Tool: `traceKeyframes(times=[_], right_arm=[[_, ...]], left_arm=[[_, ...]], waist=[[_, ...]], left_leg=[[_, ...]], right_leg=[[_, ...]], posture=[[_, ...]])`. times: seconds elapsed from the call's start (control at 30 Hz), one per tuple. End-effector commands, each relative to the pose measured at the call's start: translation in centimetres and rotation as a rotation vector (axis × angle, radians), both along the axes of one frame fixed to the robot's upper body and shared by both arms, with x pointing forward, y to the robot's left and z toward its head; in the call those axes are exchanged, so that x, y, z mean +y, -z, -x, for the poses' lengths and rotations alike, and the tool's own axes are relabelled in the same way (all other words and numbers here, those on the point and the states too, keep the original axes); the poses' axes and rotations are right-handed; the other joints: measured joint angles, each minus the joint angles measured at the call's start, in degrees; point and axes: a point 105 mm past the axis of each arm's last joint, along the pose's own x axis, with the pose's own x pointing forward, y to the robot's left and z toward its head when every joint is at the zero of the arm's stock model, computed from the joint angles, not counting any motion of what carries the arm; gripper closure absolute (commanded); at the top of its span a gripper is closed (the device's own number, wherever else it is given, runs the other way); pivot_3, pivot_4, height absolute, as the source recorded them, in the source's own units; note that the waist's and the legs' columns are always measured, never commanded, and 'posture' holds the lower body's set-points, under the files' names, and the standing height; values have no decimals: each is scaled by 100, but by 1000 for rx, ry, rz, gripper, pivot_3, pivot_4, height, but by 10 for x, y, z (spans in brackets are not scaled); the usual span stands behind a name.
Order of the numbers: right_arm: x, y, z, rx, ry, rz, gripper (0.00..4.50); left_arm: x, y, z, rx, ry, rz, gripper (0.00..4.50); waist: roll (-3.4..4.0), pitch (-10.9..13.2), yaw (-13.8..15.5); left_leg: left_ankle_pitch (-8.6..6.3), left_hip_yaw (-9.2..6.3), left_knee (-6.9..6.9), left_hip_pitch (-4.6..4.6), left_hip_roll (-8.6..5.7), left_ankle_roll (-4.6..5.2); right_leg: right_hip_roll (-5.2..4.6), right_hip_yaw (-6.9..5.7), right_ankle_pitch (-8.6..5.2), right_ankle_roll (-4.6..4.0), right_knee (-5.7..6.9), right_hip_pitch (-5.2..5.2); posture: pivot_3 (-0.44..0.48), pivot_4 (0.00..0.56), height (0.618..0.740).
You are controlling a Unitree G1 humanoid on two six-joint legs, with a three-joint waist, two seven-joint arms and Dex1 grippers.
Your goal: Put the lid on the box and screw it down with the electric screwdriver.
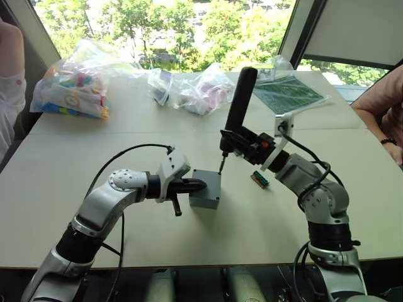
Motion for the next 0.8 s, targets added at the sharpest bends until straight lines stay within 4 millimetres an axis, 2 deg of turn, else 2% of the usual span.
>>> traceKeyframes(times=[0.03,0.2,0.37,0.8], right_arm=[[2,11,12,-19,-5,63,2635],[4,29,19,-13,-9,147,2635],[3,43,18,13,8,228,2635],[6,53,19,12,-5,264,2635]], left_arm=[[1,13,3,32,-8,-40,4500],[2,17,5,42,-11,-37,4500],[1,19,6,47,-11,-34,4500],[3,22,3,57,-26,-31,4500]], waist=[[-8,-6,2],[-22,-40,-9],[-35,-127,-10],[-52,-178,1]], left_leg=[[0,0,0,7,0,0],[-3,1,-3,46,0,3],[-3,1,-24,56,0,4],[-3,1,-32,62,0,4]], right_leg=[[0,0,-3,-2,-1,6],[-2,0,-11,-13,-6,43],[-2,0,-15,-14,-7,43],[-2,0,-19,-20,-11,46]], posture=[[0,150,740],[0,150,740],[0,150,740],[0,150,740]])
